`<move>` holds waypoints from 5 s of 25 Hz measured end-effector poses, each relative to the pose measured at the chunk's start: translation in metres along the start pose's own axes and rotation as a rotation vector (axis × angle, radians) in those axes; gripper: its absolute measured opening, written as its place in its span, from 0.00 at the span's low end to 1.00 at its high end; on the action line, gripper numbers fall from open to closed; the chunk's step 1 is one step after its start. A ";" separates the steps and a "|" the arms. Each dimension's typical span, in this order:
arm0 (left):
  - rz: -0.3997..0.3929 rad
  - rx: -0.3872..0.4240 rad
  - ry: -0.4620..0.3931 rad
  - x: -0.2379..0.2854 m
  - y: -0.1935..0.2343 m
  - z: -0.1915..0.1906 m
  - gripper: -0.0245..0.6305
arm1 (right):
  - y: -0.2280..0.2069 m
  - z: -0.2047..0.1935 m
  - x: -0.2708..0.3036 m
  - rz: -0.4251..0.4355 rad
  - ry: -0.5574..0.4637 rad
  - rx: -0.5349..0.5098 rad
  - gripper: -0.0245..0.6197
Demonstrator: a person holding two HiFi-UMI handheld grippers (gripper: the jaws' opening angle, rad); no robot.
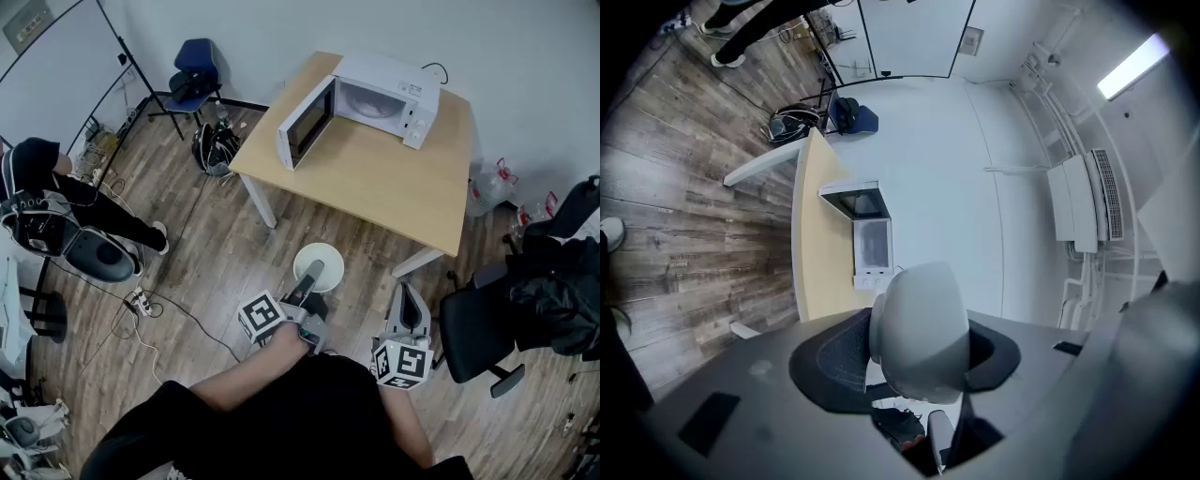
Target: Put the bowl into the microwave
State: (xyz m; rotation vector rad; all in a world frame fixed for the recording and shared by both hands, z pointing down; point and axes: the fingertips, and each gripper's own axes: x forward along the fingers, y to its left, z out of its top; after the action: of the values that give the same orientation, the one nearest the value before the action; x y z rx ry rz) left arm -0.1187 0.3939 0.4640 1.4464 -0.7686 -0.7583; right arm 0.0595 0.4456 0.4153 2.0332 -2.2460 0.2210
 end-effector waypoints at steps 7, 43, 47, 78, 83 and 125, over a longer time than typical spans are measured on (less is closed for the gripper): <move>0.017 -0.007 -0.026 0.003 0.006 -0.018 0.36 | -0.015 -0.001 -0.006 0.035 -0.018 -0.033 0.13; 0.107 0.038 0.126 0.173 0.040 0.046 0.36 | -0.067 0.009 0.131 -0.134 0.044 -0.046 0.13; 0.099 0.038 0.177 0.210 0.038 0.074 0.36 | -0.069 0.025 0.178 -0.159 0.046 -0.065 0.13; 0.123 -0.047 0.157 0.370 0.067 0.167 0.36 | -0.073 0.046 0.382 -0.078 0.087 -0.038 0.13; 0.139 -0.033 0.160 0.424 0.080 0.167 0.36 | -0.100 0.048 0.416 -0.057 0.097 -0.018 0.13; 0.209 0.021 0.096 0.654 0.197 0.214 0.36 | -0.174 0.019 0.570 0.059 0.180 0.067 0.13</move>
State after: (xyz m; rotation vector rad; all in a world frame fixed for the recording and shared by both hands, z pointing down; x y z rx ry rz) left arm 0.0668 -0.2695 0.6572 1.3854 -0.8410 -0.5190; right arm 0.1755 -0.1327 0.5018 1.8952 -2.2169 0.4701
